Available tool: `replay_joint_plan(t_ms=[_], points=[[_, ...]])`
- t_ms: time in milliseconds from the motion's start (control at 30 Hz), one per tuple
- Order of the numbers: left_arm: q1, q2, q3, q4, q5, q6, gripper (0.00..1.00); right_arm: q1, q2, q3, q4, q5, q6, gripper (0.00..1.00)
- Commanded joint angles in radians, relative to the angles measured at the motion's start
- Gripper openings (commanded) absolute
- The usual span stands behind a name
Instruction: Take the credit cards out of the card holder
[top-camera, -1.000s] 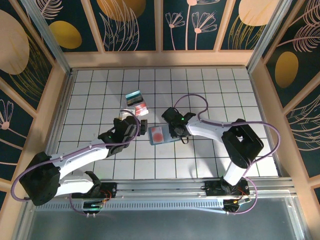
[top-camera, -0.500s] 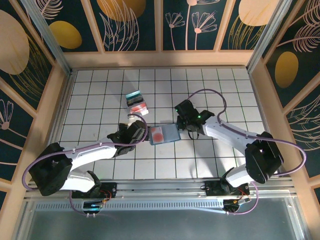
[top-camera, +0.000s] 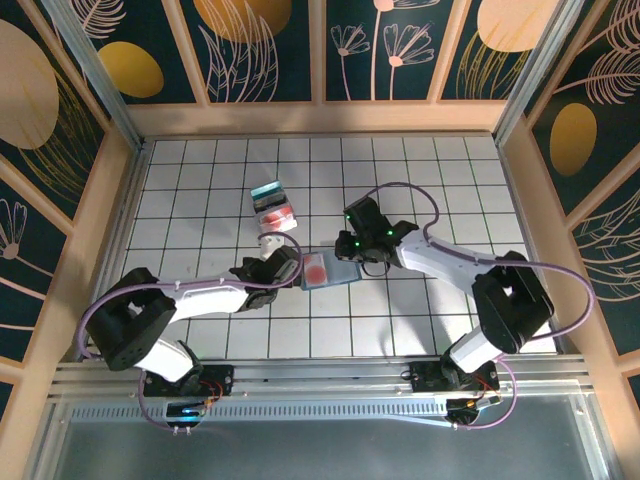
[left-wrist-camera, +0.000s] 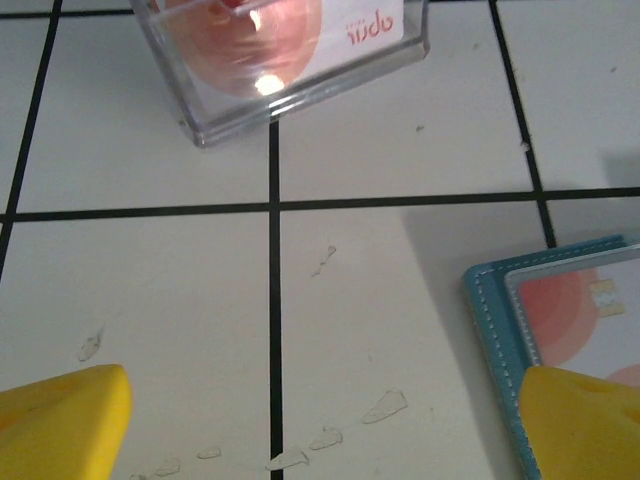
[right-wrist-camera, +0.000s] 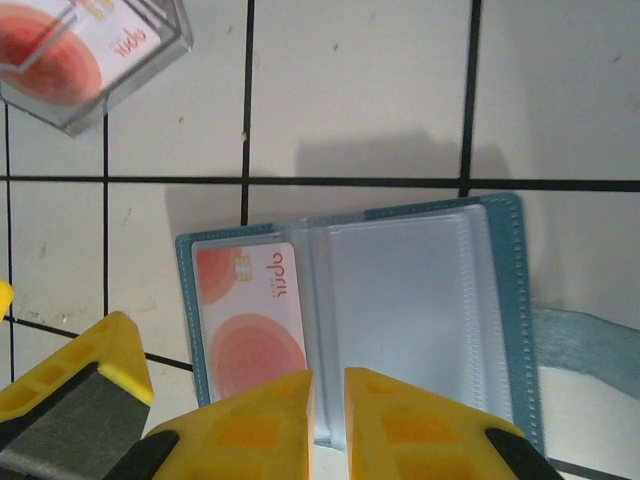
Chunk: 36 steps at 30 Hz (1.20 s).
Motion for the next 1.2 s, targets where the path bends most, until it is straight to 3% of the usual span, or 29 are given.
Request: replay_joint_plan(t_ms=[0, 1167], points=[[-0.001, 0.038, 0.033, 0.005, 0.003, -0.032, 0.99, 0.013, 0.039, 0.004, 0.053, -0.066, 0.015, 0.16], [-0.001, 0.137, 0.065, -0.075, -0.003, -0.015, 0.99, 0.069, 0.215, 0.039, 0.105, -0.119, 0.006, 0.24]])
